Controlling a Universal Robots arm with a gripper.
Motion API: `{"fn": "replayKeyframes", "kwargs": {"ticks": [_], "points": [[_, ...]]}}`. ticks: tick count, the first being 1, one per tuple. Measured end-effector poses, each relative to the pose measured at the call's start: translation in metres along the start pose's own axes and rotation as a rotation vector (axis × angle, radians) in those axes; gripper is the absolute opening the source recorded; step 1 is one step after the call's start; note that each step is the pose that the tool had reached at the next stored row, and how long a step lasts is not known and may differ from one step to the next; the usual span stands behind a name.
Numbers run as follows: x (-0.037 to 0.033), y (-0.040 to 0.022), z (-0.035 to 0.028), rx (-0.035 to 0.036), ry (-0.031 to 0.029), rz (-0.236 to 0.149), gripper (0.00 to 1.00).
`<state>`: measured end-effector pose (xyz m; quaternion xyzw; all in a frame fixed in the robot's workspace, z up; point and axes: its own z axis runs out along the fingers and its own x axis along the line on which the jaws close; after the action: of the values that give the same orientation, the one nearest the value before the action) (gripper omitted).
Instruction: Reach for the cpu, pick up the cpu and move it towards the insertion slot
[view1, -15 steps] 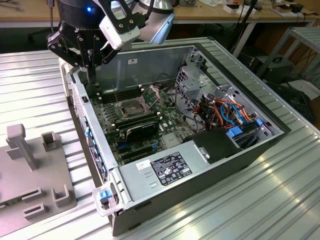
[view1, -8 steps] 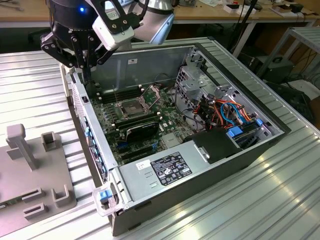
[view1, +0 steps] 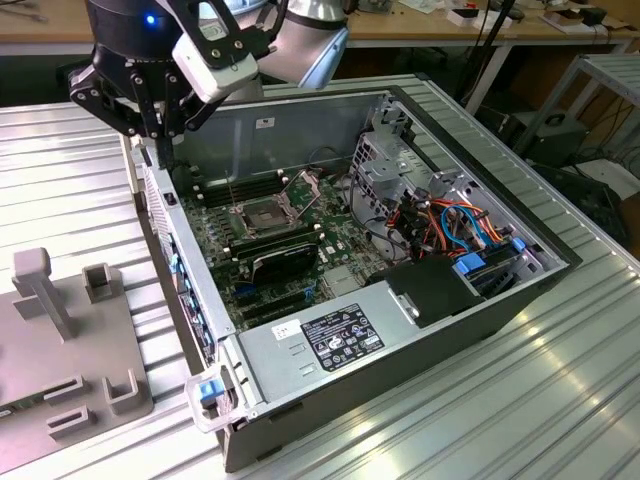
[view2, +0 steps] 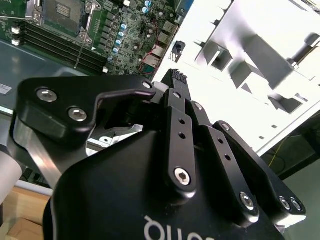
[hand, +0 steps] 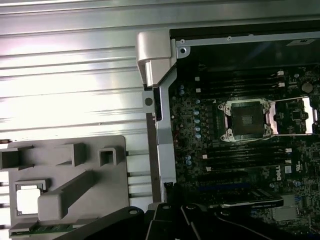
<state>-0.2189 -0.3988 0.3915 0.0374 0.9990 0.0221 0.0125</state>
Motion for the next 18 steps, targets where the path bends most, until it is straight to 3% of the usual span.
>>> {"fn": "replayKeyframes", "kwargs": {"ticks": [14, 18], "points": [[0.0143, -0.0011, 0.0000, 0.0001, 0.0000, 0.000, 0.11], [0.0303, -0.0023, -0.0003, 0.0000, 0.0000, 0.000, 0.11]]}}
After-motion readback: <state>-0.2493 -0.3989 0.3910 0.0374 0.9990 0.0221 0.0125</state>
